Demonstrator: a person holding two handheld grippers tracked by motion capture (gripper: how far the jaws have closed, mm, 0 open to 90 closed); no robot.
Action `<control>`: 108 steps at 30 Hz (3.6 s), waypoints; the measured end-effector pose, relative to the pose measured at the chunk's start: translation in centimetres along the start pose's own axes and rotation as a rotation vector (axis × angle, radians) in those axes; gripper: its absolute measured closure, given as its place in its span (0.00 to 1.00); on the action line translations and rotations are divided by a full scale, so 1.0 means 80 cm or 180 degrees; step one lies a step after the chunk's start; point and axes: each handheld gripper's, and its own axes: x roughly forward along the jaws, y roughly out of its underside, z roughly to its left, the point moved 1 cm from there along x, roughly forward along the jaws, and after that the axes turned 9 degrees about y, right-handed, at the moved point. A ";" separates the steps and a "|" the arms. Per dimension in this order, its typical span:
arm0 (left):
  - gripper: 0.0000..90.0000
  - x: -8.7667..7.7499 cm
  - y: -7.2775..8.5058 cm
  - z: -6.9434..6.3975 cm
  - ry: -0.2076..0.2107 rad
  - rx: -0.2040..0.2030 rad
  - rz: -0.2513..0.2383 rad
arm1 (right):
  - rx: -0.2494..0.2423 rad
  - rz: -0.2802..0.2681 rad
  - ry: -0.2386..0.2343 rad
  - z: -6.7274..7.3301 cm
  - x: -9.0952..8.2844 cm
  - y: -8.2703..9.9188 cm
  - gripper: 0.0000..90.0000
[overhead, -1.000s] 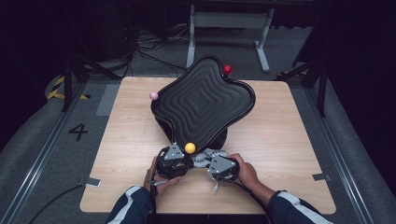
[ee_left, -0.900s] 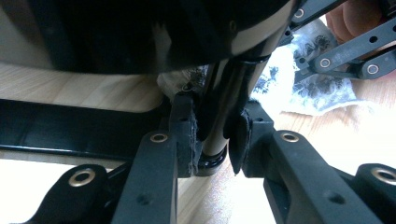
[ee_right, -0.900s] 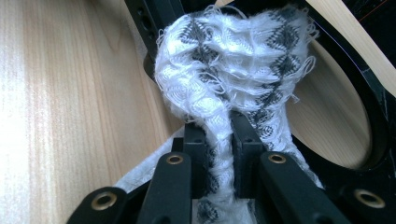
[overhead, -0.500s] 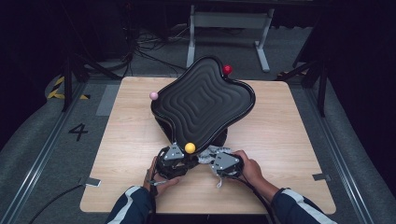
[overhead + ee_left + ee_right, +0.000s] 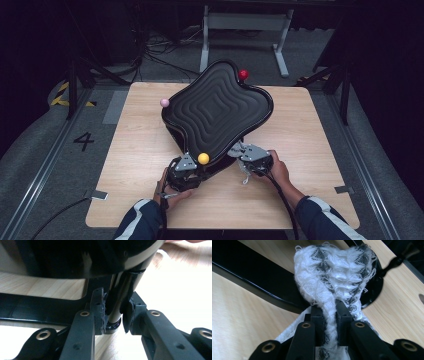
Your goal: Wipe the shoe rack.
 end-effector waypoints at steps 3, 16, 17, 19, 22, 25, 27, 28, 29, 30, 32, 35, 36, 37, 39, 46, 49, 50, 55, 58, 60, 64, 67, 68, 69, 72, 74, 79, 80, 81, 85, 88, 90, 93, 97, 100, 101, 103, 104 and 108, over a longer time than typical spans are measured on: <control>0.80 0.000 0.000 0.000 -0.0001 0.0001 0.0001 | 0.0005 -0.0081 -0.0178 0.011 -0.006 -0.011 0.90; 0.80 0.000 0.000 0.000 -0.0002 0.0004 0.0003 | -0.0213 -0.0299 -0.0561 0.068 -0.016 -0.040 0.90; 0.80 0.000 0.000 0.000 -0.0001 0.0003 0.0004 | -0.0234 -0.0302 -0.0547 0.070 -0.016 -0.041 0.90; 0.80 0.000 0.000 0.000 -0.0003 0.0001 0.0009 | -0.0232 -0.0319 -0.0541 0.069 -0.016 -0.040 0.90; 0.80 0.000 0.000 0.000 0.0000 0.0002 0.0003 | -0.0216 -0.0318 -0.0553 0.068 -0.015 -0.040 0.90; 0.80 0.000 0.000 0.000 0.0001 0.0000 0.0002 | -0.0143 -0.0313 -0.0580 0.069 -0.014 -0.042 0.90; 0.80 0.000 0.000 0.000 0.0003 -0.0001 0.0003 | -0.0131 -0.0314 -0.0588 0.071 -0.013 -0.045 0.90; 0.80 0.000 0.000 0.000 0.0001 0.0001 0.0003 | -0.0154 -0.0318 -0.0582 0.073 -0.013 -0.047 0.90; 0.80 0.000 0.000 0.000 0.0000 0.0000 0.0008 | -0.0169 -0.0320 -0.0583 0.075 -0.012 -0.048 0.90; 0.80 0.000 0.000 0.000 0.0002 -0.0001 0.0011 | -0.0185 -0.0326 -0.0579 0.077 -0.012 -0.050 0.90; 0.80 0.000 0.000 0.000 0.0000 -0.0001 0.0009 | -0.0181 -0.0323 -0.0587 0.077 -0.012 -0.050 0.90; 0.80 0.000 0.000 0.000 0.0000 0.0001 0.0004 | -0.0203 -0.0321 -0.0557 0.072 -0.010 -0.048 0.90; 0.80 0.000 0.000 0.000 -0.0001 0.0003 0.0004 | -0.0199 -0.0297 -0.0547 0.070 -0.011 -0.047 0.90; 0.80 0.000 0.000 0.000 0.0000 0.0003 0.0004 | -0.0180 -0.0284 -0.0519 0.066 -0.010 -0.046 0.90; 0.80 0.000 0.000 0.000 0.0001 0.0000 0.0002 | -0.0140 -0.0255 -0.0438 0.057 -0.007 -0.042 0.90; 0.80 0.000 0.000 0.000 0.0004 -0.0002 0.0007 | -0.0019 -0.0103 -0.0130 0.022 0.002 -0.025 0.90; 0.80 -0.001 0.000 0.000 0.0003 -0.0004 0.0020 | 0.0188 -0.0068 -0.0127 0.007 0.005 -0.016 0.90; 0.80 0.000 0.000 0.001 0.0005 0.0001 0.0014 | 0.0201 -0.0065 -0.0130 0.007 0.005 -0.016 0.90; 0.80 0.000 0.000 0.001 0.0009 0.0002 0.0014 | 0.0032 -0.0127 -0.0262 0.026 0.000 -0.027 0.90; 0.80 0.000 0.000 0.001 0.0013 0.0001 0.0007 | -0.0066 -0.0187 -0.0387 0.047 -0.005 -0.038 0.90; 0.80 0.000 0.000 0.001 0.0008 0.0000 0.0013 | -0.0081 -0.0209 -0.0424 0.052 -0.006 -0.041 0.90; 0.80 0.000 0.000 0.001 0.0007 0.0003 0.0019 | -0.0128 -0.0279 -0.0575 0.072 -0.012 -0.049 0.90; 0.80 0.000 0.000 0.000 0.0005 -0.0002 0.0022 | -0.0204 -0.0299 -0.0532 0.079 -0.014 -0.049 0.90; 0.80 0.000 0.000 0.000 0.0006 -0.0002 0.0019 | -0.0195 -0.0302 -0.0544 0.077 -0.013 -0.049 0.91; 0.80 0.000 0.000 0.001 0.0006 0.0004 0.0018 | -0.0171 -0.0296 -0.0541 0.075 -0.013 -0.048 0.91; 0.80 0.000 0.000 0.001 0.0006 0.0003 0.0017 | -0.0133 -0.0283 -0.0496 0.068 -0.011 -0.044 0.91; 0.80 0.000 0.000 0.001 0.0007 -0.0001 0.0015 | -0.0109 -0.0272 -0.0425 0.061 -0.010 -0.039 0.91; 0.80 0.000 0.000 0.001 0.0011 -0.0010 0.0016 | -0.0013 -0.0170 -0.0167 0.033 -0.002 -0.025 0.91; 0.80 0.000 0.000 0.001 0.0011 -0.0010 0.0016 | 0.0024 -0.0145 -0.0128 0.027 0.000 -0.022 0.91; 0.79 0.000 0.000 0.001 0.0024 -0.0010 0.0000 | 0.0058 -0.0127 -0.0088 0.021 0.001 -0.019 0.91; 0.79 0.000 0.000 0.001 0.0023 -0.0027 -0.0002 | 0.0209 -0.0091 0.0011 0.007 0.007 -0.011 0.91; 0.79 0.000 0.000 0.001 0.0018 -0.0026 -0.0001 | 0.0336 -0.0085 -0.0009 0.001 0.009 -0.009 0.92; 0.79 0.001 0.000 0.000 0.0016 -0.0028 -0.0004 | 0.0277 -0.0069 0.0000 0.004 0.008 -0.011 0.92; 0.79 0.001 -0.001 0.001 0.0008 -0.0017 0.0007 | 0.0310 -0.0124 -0.0203 0.016 0.003 -0.017 0.91; 0.79 0.001 -0.001 0.001 0.0012 -0.0020 -0.0001 | 0.0081 -0.0231 -0.0417 0.050 -0.006 -0.034 0.91; 0.79 0.001 -0.001 0.001 0.0006 -0.0021 0.0014 | -0.0110 -0.0269 -0.0450 0.068 -0.012 -0.042 0.91; 0.79 0.001 -0.001 0.001 0.0007 -0.0020 0.0013 | -0.0157 -0.0273 -0.0419 0.070 -0.012 -0.043 0.91; 0.79 0.001 -0.001 0.000 -0.0012 -0.0019 0.0018 | -0.0152 -0.0271 -0.0428 0.069 -0.012 -0.042 0.91; 0.79 0.001 -0.001 0.001 -0.0021 -0.0021 0.0026 | -0.0174 -0.0261 -0.0403 0.067 -0.012 -0.040 0.91; 0.79 0.002 -0.002 0.003 -0.0029 -0.0034 -0.0014 | -0.0194 -0.0146 -0.0185 0.046 -0.008 -0.029 0.91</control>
